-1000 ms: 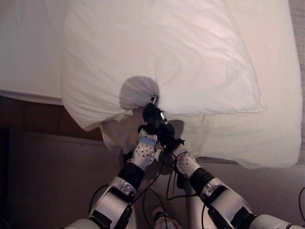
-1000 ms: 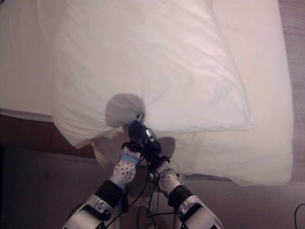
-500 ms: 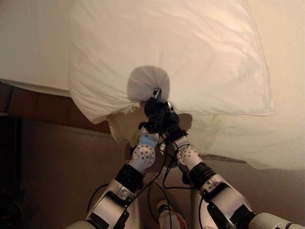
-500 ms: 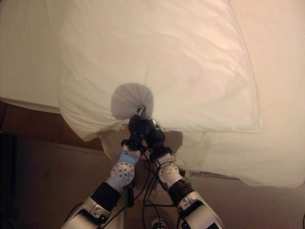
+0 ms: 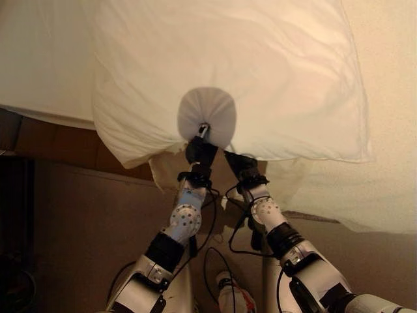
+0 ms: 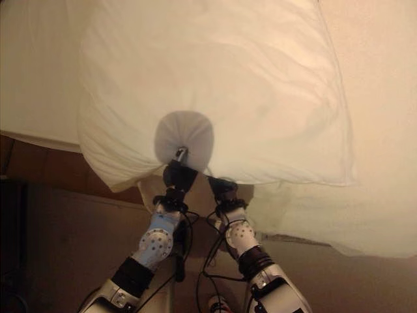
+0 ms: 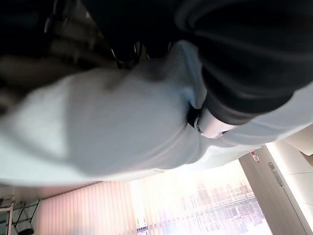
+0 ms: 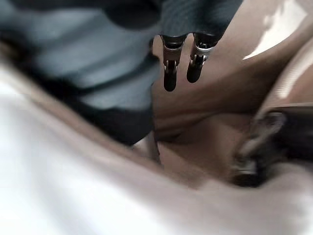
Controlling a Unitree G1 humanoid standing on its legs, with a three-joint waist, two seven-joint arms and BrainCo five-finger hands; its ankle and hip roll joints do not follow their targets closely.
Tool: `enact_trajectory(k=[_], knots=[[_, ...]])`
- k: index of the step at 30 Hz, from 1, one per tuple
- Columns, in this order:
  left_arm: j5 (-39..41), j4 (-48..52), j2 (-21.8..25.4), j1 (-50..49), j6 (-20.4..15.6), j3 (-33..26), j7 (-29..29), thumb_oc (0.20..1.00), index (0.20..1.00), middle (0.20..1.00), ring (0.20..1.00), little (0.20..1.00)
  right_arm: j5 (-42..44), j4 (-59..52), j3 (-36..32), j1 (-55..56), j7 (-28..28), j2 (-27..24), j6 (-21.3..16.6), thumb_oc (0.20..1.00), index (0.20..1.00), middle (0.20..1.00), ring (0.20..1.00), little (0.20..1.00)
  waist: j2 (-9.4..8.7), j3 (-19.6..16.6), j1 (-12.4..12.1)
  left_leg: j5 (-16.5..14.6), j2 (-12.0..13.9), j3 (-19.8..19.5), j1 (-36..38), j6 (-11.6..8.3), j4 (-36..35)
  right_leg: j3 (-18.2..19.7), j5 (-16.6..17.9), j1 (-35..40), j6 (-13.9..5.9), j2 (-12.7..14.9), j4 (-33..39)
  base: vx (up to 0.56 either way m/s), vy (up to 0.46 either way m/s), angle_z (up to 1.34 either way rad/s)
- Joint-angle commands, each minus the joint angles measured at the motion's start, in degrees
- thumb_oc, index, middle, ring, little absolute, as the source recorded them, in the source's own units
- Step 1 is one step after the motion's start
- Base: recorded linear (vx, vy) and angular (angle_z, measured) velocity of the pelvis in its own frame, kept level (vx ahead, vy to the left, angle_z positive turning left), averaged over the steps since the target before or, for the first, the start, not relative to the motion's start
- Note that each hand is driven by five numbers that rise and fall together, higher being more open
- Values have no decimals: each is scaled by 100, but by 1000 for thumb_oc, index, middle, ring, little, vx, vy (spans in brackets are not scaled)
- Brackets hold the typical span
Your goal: Make the bed
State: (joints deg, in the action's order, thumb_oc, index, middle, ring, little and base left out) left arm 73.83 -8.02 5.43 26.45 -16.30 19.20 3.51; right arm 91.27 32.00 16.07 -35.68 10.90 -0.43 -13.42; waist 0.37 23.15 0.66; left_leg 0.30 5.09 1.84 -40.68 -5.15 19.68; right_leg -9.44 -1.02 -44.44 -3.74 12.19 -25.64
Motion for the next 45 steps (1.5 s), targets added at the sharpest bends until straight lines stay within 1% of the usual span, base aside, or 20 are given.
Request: enact_trajectory(k=[1,2,3,6,9,10,15,16,17,18,19,20,21,24,27,32,37,45], knots=[[-638,837,293,-295,-497,-880,60,200,200,200,200,200,161,-750,-774,126,163,-218,-438,1000,1000,1000,1000,1000,209,-372,-85,-21,-186,32,-263,330,-19,-63,202,-55,-351,-148,268,0,0,0],[-644,842,292,-297,-495,-880,66,200,200,200,200,200,160,-751,-773,126,162,-218,-438,1000,1000,1000,1000,1000,209,-374,-84,-22,-187,31,-266,330,-17,-63,200,-58,-351,-147,265,0,0,0],[-806,856,334,-378,-586,-1099,278,200,200,200,200,200,90,-842,-830,166,143,-308,-393,1000,1000,1000,1000,1000,209,-378,-83,-22,-182,36,-277,333,-5,-61,206,-71,-347,-142,243,0,0,0],[-909,879,323,-448,-676,-1298,505,200,200,200,200,200,10,-936,-851,232,137,-411,-334,1000,1000,1000,1000,1000,211,-387,-79,-24,-171,43,-293,325,4,-69,199,-83,-344,-136,236,0,0,0],[-1030,919,333,-515,-657,-1414,627,200,200,200,200,200,-101,-1039,-818,315,160,-485,-260,1000,1000,1000,1000,1000,195,-408,-71,-21,-163,39,-316,307,34,-74,198,-85,-339,-142,233,0,0,0],[-1057,950,325,-524,-620,-1395,596,200,200,200,200,200,-205,-1034,-727,375,196,-543,-165,1000,1000,1000,1000,1000,187,-411,-61,-19,-155,48,-322,308,32,-71,203,-93,-339,-141,234,0,0,0],[-1088,1062,312,-469,-570,-1274,522,200,200,200,200,200,-399,-953,-498,493,242,-579,25,1000,1000,1000,1000,1000,177,-426,-36,3,-149,66,-347,303,0,-64,219,-123,-335,-142,250,0,0,0],[-1077,1076,310,-460,-544,-1235,485,200,200,200,200,200,-480,-859,-447,515,235,-589,75,1000,1000,1000,1000,1000,174,-433,-31,4,-140,76,-358,301,6,-64,218,-138,-333,-140,250,0,0,0],[-1060,1129,294,-422,-510,-1162,421,200,200,200,200,200,-669,-639,-289,568,230,-598,220,1000,1000,1000,1000,1000,169,-440,-24,8,-134,82,-378,305,10,-51,220,-160,-325,-148,243,0,0,0],[-1060,1130,294,-423,-510,-1162,421,200,200,200,200,200,-669,-637,-289,567,232,-598,221,1000,1000,1000,1000,1000,169,-443,-23,8,-134,83,-380,305,10,-51,220,-162,-325,-148,243,0,0,0],[-1030,1178,296,-361,-480,-1097,355,200,200,200,200,200,-1212,-303,-109,605,125,-693,388,1000,1000,1000,1000,1000,168,-451,-23,11,-126,84,-404,300,33,-57,218,-175,-311,-149,232,0,0,0],[-1029,1177,296,-360,-480,-1098,354,200,200,200,200,200,-1215,-302,-110,604,124,-693,389,1000,1000,1000,1000,1000,169,-452,-22,10,-126,83,-406,299,35,-58,218,-175,-311,-149,232,0,0,0],[-1017,1220,291,-306,-464,-1021,352,200,200,200,200,200,-1187,-159,-35,651,158,-629,522,1000,1000,1000,1000,1000,168,-450,-25,8,-122,84,-420,293,61,-61,212,-178,-310,-152,219,0,0,0],[-968,1342,283,-237,-469,-902,360,200,200,200,200,200,-1500,249,169,739,112,-559,679,1000,1000,1000,1000,1000,174,-442,-28,5,-113,103,-438,305,93,-44,218,-205,-311,-156,188,0,0,0],[-972,1425,289,-188,-470,-793,412,200,200,200,200,200,-1575,631,395,841,130,-408,883,1000,1000,1000,1000,1000,174,-439,-34,3,-103,128,-448,310,109,-55,230,-216,-311,-143,183,0,0,0],[-975,1389,283,-171,-539,-769,430,200,200,200,200,200,-1541,594,668,1016,214,-283,978,1000,1000,1000,1000,1000,129,-423,-20,-5,-85,143,-435,304,137,-51,227,-196,-309,-153,179,0,0,0],[-994,1359,255,-233,-564,-807,404,200,200,200,200,200,-1571,360,848,1157,309,-315,1021,1000,1000,1000,1000,1000,91,-394,1,-5,-87,146,-405,304,119,-37,232,-169,-308,-170,198,0,0,0],[-1063,1403,295,-464,-602,-968,392,200,200,200,200,200,-1451,-535,942,1397,415,-543,873,1000,1000,1000,1000,1000,47,-354,46,13,-93,133,-368,305,88,-39,228,-145,-317,-187,211,0,0,0]])
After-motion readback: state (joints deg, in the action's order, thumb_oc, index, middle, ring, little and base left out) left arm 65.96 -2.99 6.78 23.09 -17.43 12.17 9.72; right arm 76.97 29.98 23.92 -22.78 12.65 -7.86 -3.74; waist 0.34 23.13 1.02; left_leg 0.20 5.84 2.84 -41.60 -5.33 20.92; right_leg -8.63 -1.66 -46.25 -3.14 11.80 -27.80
